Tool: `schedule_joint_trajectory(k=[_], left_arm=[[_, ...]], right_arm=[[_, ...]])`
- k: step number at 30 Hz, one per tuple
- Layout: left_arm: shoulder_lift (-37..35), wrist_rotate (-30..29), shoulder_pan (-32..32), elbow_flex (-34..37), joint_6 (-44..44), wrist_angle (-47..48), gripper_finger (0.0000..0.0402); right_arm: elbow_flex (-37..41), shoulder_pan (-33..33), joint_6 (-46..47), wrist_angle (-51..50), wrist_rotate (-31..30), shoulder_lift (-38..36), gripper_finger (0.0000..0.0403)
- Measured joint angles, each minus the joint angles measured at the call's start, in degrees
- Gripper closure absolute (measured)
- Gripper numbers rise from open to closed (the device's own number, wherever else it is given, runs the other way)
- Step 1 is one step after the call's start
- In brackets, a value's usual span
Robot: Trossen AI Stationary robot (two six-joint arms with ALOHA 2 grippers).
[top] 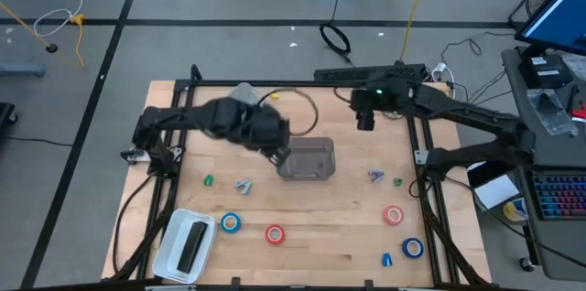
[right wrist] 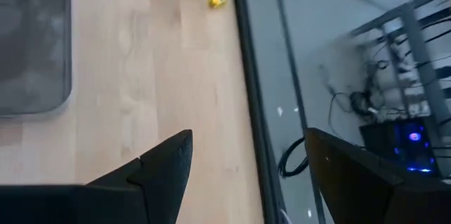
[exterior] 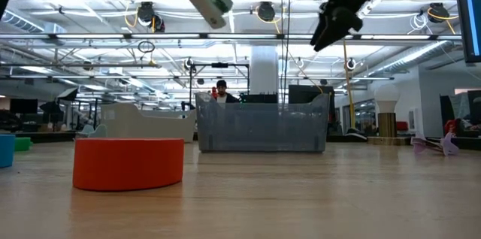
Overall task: Pick and place Stapler, Stapler remover, tape
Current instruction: Put the light green stapler into the white bin
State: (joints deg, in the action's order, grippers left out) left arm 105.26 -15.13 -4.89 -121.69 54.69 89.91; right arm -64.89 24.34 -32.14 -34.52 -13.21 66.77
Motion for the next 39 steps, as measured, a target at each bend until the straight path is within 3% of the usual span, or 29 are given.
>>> schedule_joint_trajectory(k=[11,16,20,24,29,39], left_arm=[[-8.7,9.8,-15.9,21.2,38.4,0.4,0.0275],[-11.0,11.9,-25.8,24.7,56.6,0.1,0.0275],[-10.9,12.4,-33.8,25.7,66.3,0.0,0.0275],[-10.9,12.1,-40.6,28.5,75.9,0.2,0.0275],[-10.9,12.8,-47.1,31.6,82.0,0.1,0.0275],[-10.9,23.2,-53.7,36.2,84.0,0.1,0.0275]], right_arm=[[12.7,0.0,1.2,13.4,0.3,-15.2,0.0135],[14.7,0.0,1.5,16.4,0.3,-18.2,0.0135],[14.7,0.0,2.4,16.5,0.4,-18.9,0.0135],[14.7,0.0,6.3,16.3,4.7,-19.2,0.0135],[14.7,-0.1,11.4,16.3,10.9,-19.4,0.0135],[14.7,-0.1,15.1,16.2,21.0,-20.3,0.0135]])
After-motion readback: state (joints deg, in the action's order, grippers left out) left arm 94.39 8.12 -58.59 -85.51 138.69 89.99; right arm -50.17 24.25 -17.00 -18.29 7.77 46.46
